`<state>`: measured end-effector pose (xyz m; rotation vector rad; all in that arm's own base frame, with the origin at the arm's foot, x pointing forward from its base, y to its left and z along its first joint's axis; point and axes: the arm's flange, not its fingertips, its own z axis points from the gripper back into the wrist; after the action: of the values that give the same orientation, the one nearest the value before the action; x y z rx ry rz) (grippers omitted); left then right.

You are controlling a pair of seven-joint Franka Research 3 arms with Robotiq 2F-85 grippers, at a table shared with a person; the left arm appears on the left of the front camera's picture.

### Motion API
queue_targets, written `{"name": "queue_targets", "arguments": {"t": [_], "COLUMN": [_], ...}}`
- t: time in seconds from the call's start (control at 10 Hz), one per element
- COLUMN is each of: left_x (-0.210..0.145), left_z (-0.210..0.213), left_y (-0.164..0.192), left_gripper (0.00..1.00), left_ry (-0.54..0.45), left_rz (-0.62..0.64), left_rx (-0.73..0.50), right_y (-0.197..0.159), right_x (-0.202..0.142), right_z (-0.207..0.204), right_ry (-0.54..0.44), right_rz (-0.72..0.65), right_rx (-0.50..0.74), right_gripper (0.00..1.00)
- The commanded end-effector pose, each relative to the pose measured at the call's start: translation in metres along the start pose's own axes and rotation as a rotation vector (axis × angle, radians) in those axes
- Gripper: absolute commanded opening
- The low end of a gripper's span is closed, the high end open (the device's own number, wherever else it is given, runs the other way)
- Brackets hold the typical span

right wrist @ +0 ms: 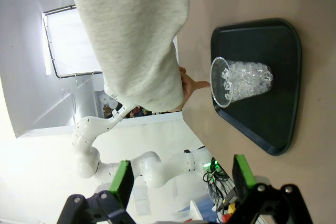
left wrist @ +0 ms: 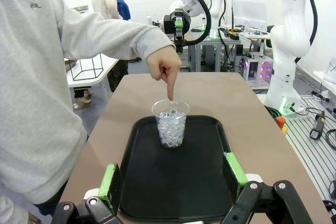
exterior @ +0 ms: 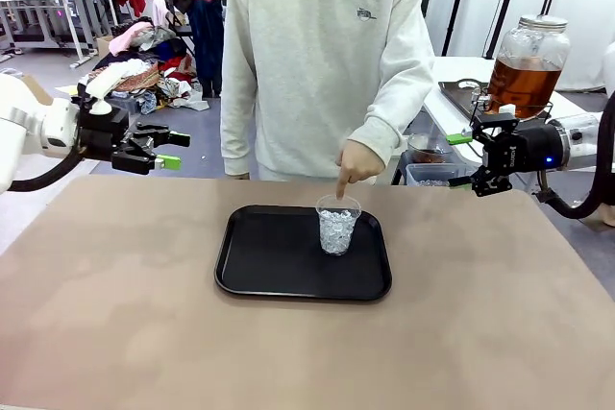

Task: Pour the drink into the iced cup.
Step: Pick up the iced cup indicated by the human and present it to them.

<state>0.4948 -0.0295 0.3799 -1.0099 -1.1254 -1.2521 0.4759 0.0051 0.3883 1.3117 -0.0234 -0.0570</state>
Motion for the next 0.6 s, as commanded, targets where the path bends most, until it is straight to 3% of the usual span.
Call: {"name": "queue_targets", "arguments": {"t": [0.0, 0.5], "left_x": [0.0015, 0.0015], "left_z": [0.0007, 0.0007], "left_y": [-0.0011, -0.0011], "left_gripper": [1.00, 1.00], "left_ry": [-0.005, -0.005], "left_rz": [-0.002, -0.002], "left_rx": [-0.002, -0.002], "right_y": [0.0020, 0.0020], "right_x": [0.0007, 0.0007], "right_z": [0.0006, 0.0006], "right_ry": [-0.002, -0.002], "right_rz": [0.004, 0.004], "right_rx": [0.000, 0.000], "right_gripper": [1.00, 1.00]}}
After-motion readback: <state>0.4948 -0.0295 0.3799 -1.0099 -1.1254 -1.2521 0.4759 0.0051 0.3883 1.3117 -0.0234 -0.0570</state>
